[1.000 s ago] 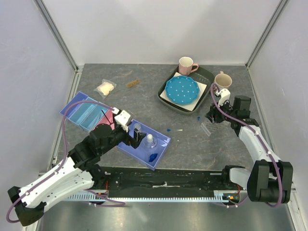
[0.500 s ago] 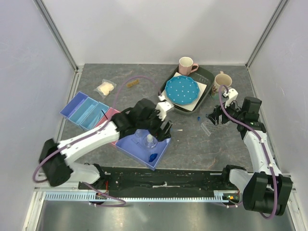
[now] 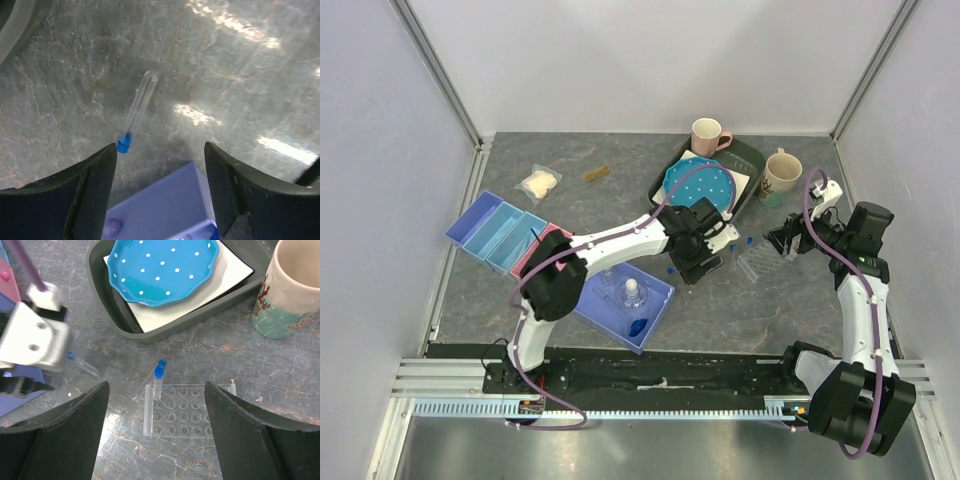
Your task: Organize the chemistry lab equipment
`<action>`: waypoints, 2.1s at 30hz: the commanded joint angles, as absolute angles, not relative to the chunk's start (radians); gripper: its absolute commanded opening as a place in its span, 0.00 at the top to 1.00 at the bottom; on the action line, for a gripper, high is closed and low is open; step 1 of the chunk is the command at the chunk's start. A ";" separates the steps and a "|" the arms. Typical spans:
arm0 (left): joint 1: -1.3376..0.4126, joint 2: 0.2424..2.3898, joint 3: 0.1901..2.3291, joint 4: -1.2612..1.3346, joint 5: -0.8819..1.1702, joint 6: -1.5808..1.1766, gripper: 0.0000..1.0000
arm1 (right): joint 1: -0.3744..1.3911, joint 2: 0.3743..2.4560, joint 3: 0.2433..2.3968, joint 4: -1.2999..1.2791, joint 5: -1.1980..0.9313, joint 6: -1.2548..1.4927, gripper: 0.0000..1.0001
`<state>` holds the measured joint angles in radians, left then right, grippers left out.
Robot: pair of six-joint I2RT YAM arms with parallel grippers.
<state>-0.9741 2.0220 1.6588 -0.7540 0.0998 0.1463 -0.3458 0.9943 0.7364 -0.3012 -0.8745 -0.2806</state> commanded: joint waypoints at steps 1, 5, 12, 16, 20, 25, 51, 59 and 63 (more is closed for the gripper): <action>-0.980 2.124 1.776 -0.834 0.012 0.297 0.24 | -0.367 0.976 0.778 -0.291 -0.946 -0.265 0.16; -0.979 2.186 1.822 -0.836 0.003 0.370 0.27 | -0.376 0.976 0.781 -0.295 -0.968 -0.261 0.16; -0.980 2.258 1.884 -0.838 0.029 0.426 0.33 | -0.379 0.982 0.784 -0.298 -0.974 -0.261 0.15; -0.980 2.296 1.911 -0.838 0.021 0.433 0.37 | -0.380 0.983 0.784 -0.299 -0.974 -0.264 0.15; -0.980 2.319 1.924 -0.838 0.023 0.434 0.46 | -0.382 0.988 0.784 -0.302 -0.977 -0.265 0.15; -0.980 2.333 1.931 -0.838 0.026 0.422 0.61 | -0.382 0.991 0.784 -0.305 -0.977 -0.268 0.15; -0.924 1.898 1.580 -0.471 0.397 -0.180 0.97 | -0.407 0.945 0.785 -0.371 -1.155 -0.357 0.15; -0.813 1.766 1.382 -0.394 0.747 -0.383 0.97 | -0.399 1.020 1.055 -0.973 -1.197 -0.973 0.02; -0.805 1.769 1.385 -0.425 0.830 -0.416 0.97 | -0.315 1.123 1.201 -1.459 -1.148 -1.411 0.02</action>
